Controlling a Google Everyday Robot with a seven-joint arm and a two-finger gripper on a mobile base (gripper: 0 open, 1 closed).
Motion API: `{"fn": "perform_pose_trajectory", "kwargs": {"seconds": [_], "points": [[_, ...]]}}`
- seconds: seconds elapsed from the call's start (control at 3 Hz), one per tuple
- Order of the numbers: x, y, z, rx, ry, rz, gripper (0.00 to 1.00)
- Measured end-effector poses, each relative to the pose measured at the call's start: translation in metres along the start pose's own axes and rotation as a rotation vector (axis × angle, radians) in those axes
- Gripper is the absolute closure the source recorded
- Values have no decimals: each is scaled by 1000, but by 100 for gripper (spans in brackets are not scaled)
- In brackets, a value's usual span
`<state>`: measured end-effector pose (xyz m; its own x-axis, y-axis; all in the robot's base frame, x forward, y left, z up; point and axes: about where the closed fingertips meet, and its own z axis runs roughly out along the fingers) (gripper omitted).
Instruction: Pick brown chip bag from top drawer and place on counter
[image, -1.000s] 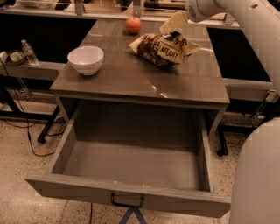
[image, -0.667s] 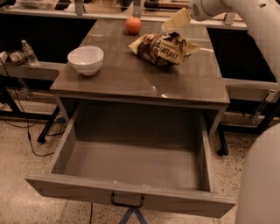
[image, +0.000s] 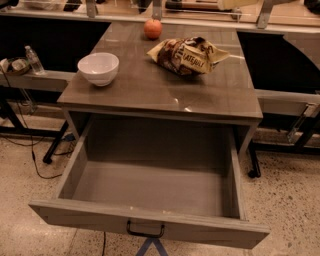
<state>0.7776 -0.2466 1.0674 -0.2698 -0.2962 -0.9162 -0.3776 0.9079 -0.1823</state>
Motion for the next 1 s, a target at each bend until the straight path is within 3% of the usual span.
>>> {"fn": "perform_pose_trajectory", "kwargs": {"seconds": [0.67,1.0], "points": [[-45,-78,-105,100,-307,110,0],[-48,-81,-111,106,-323,117,0]]}}
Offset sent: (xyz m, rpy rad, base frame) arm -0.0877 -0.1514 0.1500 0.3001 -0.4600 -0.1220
